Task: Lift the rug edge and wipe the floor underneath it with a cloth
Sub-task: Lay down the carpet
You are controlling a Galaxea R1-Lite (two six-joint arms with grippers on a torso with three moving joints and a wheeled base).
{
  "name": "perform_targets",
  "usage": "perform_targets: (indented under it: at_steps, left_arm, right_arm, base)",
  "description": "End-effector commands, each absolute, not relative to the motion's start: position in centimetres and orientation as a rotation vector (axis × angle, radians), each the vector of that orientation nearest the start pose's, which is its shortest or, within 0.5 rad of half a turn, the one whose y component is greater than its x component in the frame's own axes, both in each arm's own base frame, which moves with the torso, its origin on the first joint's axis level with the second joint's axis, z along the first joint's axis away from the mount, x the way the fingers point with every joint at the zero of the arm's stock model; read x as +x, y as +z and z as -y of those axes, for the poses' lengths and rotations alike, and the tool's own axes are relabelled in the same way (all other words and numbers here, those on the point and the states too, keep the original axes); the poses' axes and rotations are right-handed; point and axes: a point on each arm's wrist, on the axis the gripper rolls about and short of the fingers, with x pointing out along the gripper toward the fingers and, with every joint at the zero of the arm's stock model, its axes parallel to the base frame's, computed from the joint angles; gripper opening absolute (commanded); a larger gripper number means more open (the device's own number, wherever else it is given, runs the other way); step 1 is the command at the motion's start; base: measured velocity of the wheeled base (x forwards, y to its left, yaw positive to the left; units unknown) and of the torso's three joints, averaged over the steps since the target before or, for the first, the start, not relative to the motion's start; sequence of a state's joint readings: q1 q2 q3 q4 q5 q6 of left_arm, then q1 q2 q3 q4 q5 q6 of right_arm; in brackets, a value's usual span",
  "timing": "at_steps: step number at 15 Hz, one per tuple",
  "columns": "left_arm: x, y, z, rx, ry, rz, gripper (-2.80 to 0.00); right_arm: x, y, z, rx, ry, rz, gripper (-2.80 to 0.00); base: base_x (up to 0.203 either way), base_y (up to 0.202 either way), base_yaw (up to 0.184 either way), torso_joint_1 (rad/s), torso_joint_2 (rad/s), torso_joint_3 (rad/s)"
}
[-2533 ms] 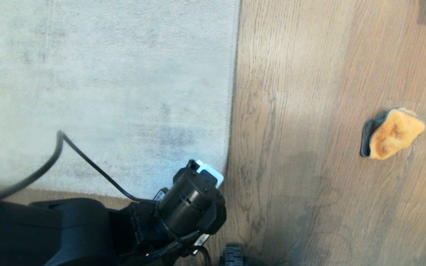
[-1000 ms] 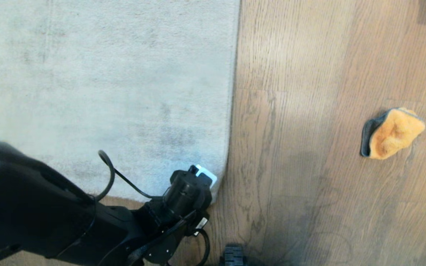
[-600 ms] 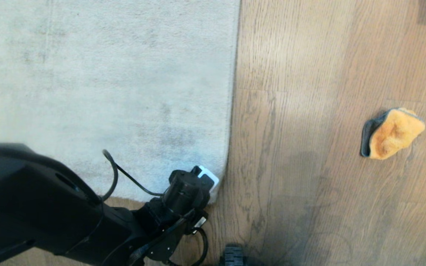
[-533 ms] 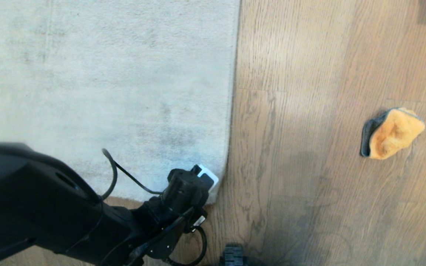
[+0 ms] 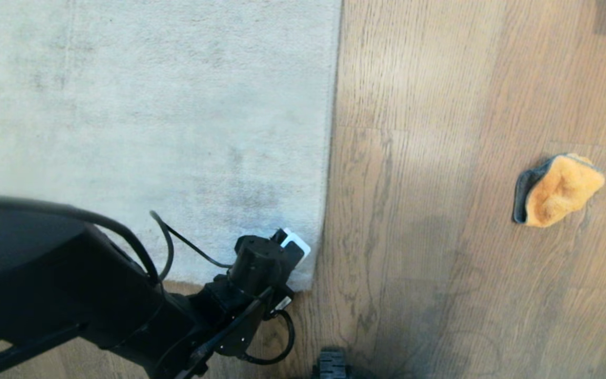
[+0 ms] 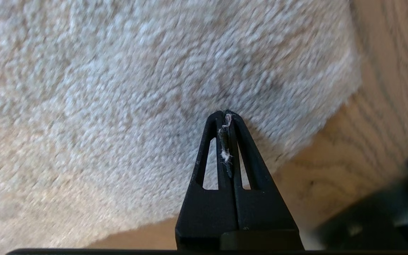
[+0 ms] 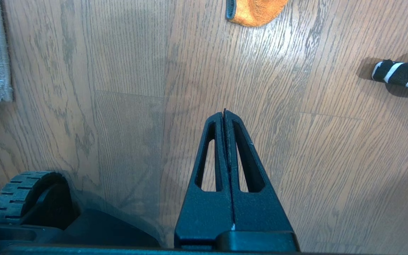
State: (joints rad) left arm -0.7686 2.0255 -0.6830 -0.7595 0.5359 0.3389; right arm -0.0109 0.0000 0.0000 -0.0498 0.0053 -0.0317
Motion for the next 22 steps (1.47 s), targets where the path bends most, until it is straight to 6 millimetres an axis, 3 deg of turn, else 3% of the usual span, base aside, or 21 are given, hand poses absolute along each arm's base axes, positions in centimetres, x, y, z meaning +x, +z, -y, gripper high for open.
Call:
perform_targets:
  at_steps: [1,5,11,18,22]
  left_arm:
    - [24.6,5.0,22.6,0.69,-0.312,-0.422,-2.8]
    - [24.1,4.4,23.5,0.693,-0.338,-0.411,-2.8]
    - [23.6,4.0,23.2,0.715,-0.349,-0.434,-2.8]
    - [23.0,4.3,19.7,0.771,-0.307,-0.478,-2.8]
    - [23.9,3.4,19.9,0.757,-0.31,-0.476,-2.8]
  right_arm:
    - [-2.3,8.1,0.0,-0.033,-0.005,0.049,-2.8]
    - [-2.3,8.1,0.0,-0.033,-0.005,0.049,-2.8]
    - [-2.3,8.1,0.0,-0.033,-0.005,0.049,-2.8]
    - [-2.3,8.1,0.0,-0.033,-0.005,0.049,-2.8]
    - [-2.3,8.1,0.0,-0.033,-0.005,0.049,-2.8]
  base:
    - [0.0,0.0,0.0,0.0,0.0,0.0]
    - [0.0,0.0,0.0,0.0,0.0,0.0]
    - [0.0,0.0,0.0,0.0,0.0,0.0]
    - [0.0,0.0,0.0,0.0,0.0,0.0]
    - [0.0,0.0,0.0,0.0,0.0,0.0]
